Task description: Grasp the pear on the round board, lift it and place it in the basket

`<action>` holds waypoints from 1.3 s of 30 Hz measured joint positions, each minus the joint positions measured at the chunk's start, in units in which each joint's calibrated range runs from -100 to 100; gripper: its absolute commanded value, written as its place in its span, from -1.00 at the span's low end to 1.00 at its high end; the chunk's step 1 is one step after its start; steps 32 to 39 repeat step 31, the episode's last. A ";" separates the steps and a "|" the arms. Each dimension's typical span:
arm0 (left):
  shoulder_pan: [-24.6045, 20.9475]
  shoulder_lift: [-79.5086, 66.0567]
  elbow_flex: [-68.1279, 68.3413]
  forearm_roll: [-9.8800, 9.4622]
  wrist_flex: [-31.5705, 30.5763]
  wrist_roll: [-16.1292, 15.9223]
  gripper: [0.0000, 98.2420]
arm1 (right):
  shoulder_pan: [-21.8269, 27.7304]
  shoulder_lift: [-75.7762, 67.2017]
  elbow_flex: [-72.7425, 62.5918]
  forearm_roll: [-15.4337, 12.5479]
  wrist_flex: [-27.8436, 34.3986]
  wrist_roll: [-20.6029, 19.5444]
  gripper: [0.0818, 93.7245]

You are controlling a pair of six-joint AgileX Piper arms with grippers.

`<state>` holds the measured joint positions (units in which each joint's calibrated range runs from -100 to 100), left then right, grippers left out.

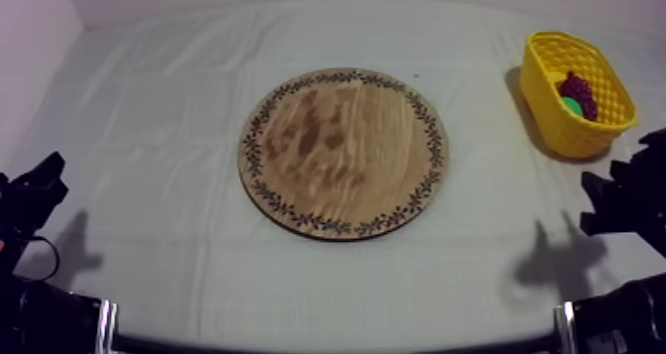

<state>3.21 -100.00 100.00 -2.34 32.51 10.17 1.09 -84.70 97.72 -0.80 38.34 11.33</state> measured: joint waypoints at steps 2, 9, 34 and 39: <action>0.00 0.00 0.00 0.00 0.00 0.00 -1.00 | 0.06 -2.69 0.00 -0.76 0.68 -0.61 -0.61; 0.00 0.00 0.00 0.00 0.00 0.00 -1.00 | 0.58 -9.76 0.54 -2.90 1.78 -2.73 -0.96; 0.00 0.00 0.00 0.00 0.00 -0.01 -1.00 | -1.88 -10.93 1.79 -1.11 -0.62 -0.58 -0.99; 0.00 0.00 0.00 0.00 0.00 -0.01 -1.00 | -1.88 -10.93 1.79 -1.11 -0.62 -0.58 -0.99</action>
